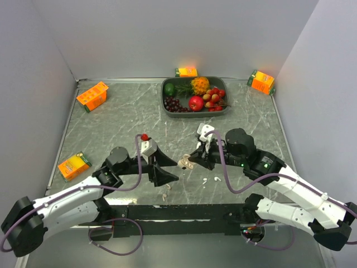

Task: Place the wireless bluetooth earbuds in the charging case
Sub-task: Adjust the charging case.

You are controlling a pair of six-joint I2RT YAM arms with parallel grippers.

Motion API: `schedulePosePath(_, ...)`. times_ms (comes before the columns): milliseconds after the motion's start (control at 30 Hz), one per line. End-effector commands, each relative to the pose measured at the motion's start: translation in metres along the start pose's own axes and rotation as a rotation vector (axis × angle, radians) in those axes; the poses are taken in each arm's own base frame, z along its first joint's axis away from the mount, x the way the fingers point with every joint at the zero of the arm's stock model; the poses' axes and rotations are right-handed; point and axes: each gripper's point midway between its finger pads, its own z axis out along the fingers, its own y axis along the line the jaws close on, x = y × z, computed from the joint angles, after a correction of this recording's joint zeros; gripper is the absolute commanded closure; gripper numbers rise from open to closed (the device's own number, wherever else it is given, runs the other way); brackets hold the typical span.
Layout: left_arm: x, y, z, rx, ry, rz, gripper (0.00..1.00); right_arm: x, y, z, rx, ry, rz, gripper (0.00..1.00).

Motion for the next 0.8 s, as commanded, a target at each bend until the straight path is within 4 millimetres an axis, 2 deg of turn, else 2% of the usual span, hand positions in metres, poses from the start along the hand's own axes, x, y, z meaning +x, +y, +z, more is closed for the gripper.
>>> schedulePosePath(0, -0.035, -0.03, 0.01, 0.194, -0.031, 0.049, 0.27, -0.01, 0.01, 0.005, -0.046, -0.016, -0.026, 1.0)
schedulePosePath(267, -0.043, -0.028, 0.011, 0.176, -0.056, 0.082, 0.27, -0.006, 0.014, 0.02, -0.078, 0.006, 0.003, 1.0)
schedulePosePath(533, -0.024, -0.025, 0.017, 0.157, 0.017, 0.078, 0.3, -0.015, 0.023, 0.03, -0.119, 0.002, 0.01, 1.0)
schedulePosePath(767, -0.019, -0.023, 0.016, 0.125, 0.01, 0.07, 0.37, -0.027, 0.035, 0.034, -0.146, 0.005, -0.014, 1.0)
